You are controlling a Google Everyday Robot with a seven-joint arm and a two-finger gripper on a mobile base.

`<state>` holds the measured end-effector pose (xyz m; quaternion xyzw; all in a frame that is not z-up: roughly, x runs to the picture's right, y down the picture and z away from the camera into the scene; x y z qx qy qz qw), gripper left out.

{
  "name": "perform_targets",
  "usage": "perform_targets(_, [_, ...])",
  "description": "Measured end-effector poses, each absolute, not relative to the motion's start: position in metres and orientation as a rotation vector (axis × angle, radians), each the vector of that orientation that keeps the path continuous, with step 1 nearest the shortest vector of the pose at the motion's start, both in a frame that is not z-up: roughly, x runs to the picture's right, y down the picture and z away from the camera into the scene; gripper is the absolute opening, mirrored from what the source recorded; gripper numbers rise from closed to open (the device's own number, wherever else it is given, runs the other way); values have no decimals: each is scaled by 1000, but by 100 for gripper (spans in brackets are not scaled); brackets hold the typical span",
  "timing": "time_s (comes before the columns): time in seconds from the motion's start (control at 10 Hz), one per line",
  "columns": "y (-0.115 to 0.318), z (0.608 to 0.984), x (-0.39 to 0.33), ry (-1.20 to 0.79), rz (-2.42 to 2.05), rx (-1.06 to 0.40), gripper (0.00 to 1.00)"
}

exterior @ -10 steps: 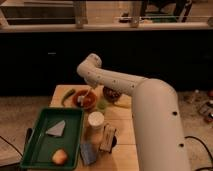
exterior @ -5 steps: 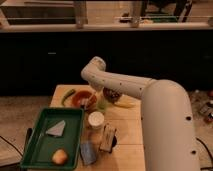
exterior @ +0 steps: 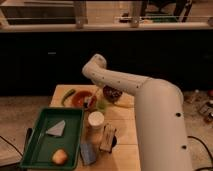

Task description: Wipe red bowl with brush

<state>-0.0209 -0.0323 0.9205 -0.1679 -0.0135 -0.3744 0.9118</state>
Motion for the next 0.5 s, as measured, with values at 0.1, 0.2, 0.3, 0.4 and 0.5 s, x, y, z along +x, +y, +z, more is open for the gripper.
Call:
perform_targets(0.1, [-38, 925, -23, -16, -767, -341, 9])
perform_targets(0.2, [-43, 928, -25, -7, -763, -338, 9])
perform_targets(0.3, [-46, 929, -29, -4, -761, -333, 9])
perform_targets(0.4, [-47, 929, -33, -3, -760, -328, 9])
perform_targets(0.5, [-49, 928, -39, -14, -759, -314, 9])
